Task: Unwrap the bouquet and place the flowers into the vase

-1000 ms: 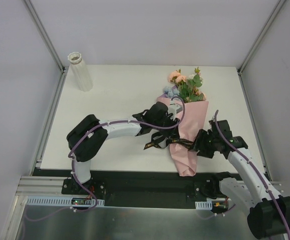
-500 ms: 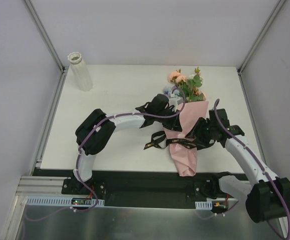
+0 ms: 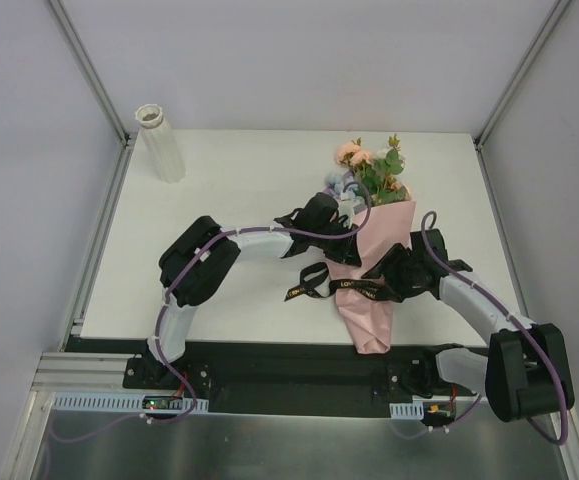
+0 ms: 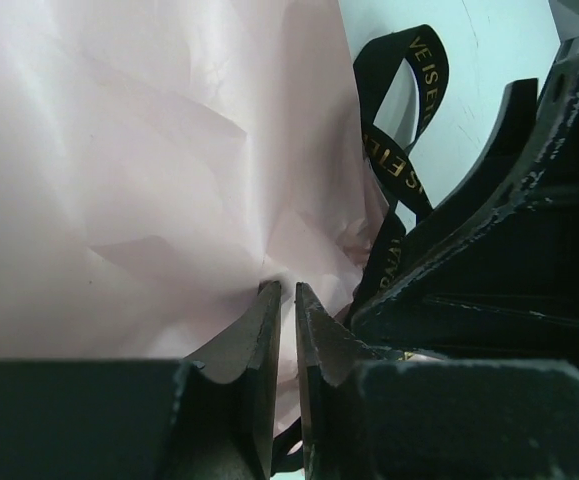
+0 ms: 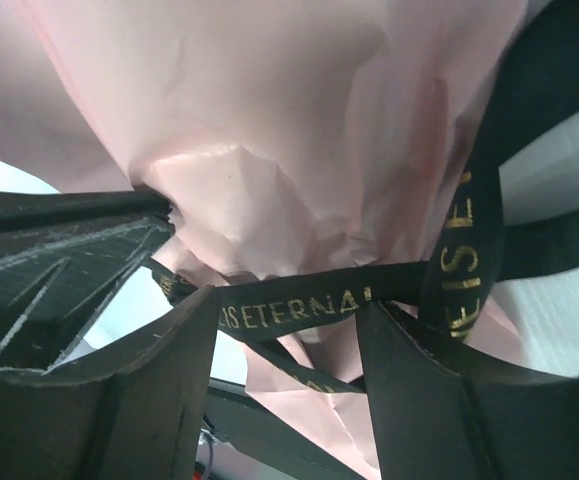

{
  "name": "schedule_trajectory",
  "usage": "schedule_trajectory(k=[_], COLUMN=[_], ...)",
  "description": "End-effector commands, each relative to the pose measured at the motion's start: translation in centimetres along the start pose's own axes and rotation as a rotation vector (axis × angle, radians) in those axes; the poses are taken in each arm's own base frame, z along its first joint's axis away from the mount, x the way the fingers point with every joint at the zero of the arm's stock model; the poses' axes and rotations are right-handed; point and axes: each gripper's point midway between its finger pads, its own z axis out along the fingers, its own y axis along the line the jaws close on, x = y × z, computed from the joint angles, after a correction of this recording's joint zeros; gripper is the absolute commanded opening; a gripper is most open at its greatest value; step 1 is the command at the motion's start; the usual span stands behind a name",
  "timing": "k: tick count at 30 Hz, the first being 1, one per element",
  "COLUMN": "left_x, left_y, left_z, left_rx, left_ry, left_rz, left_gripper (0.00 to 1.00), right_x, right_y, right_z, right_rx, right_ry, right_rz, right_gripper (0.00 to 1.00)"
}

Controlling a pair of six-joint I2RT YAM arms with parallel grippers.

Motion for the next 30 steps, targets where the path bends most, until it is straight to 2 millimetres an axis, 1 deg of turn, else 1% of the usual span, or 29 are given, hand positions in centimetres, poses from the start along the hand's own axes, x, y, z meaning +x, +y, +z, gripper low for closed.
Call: schedule_trajectory(k=[1,4,7,8,11,16,17,18,19,23,25,26,30], left_x=[0.0,0.4,0.7,0.7,1.3,1.9,2.0,2.3,2.3,2.6,2.6,2.7,2.8], left_y=[0.6,0.8,1.2,1.4,2.3,3.3,3.4,3.5,3.7,3.9,4.0,4.1,4.2], left_z=[0.8,1.0,1.2,1.3,1.7,2.0,2.0,2.0,2.0,2.0,1.8,1.8,1.9], left_rx=[-0.005,-0.010,-0.022,-0.027,-0.055,-0.089,-0.093,-0.099,-0.107,-0.112,-0.117,-0.124,-0.127], left_ry=[-0.025,-0.022,-0.019,-0.019,-0.004,0.006,0.007,0.011,0.010,0.015,0.012,0.011,0.013], left_rz=[0.023,0.019,0.018,0.017,-0.013,-0.041,-0.044,-0.049,-0.052,-0.063,-0.062,-0.061,-0.068], left_gripper=[0.09,0.08,0.08,0.07,0.05,0.01,0.00,0.00,0.00,0.00,0.00,0.00,0.00], right_x=[-1.1,-1.7,-2.3,-2.6,-3.1,-3.8,-4.2,-4.3,-4.5,-4.8,-4.5,-4.6,-4.1], right_y=[2.6,3.5,4.2,4.2,4.6,4.5,3.9,4.4,4.5,5.0,4.8,5.3,5.7], right_z=[0.7,1.1,0.9,0.7,0.3,0.4,0.6,0.5,0.5,1.3,1.9,1.9,2.5], right_rx=[-0.112,-0.141,-0.167,-0.169,-0.180,-0.155,-0.120,-0.123,-0.117,-0.118,-0.117,-0.138,-0.134], right_ry=[-0.022,-0.038,-0.073,-0.091,-0.126,-0.169,-0.191,-0.204,-0.216,-0.219,-0.205,-0.205,-0.190], right_rz=[0.075,0.103,0.103,0.102,0.096,0.081,0.060,0.037,0.021,-0.012,0.000,-0.004,-0.006], right_gripper=[0.60,0.59,0.57,0.51,0.45,0.34,0.33,0.33,0.32,0.32,0.34,0.34,0.34])
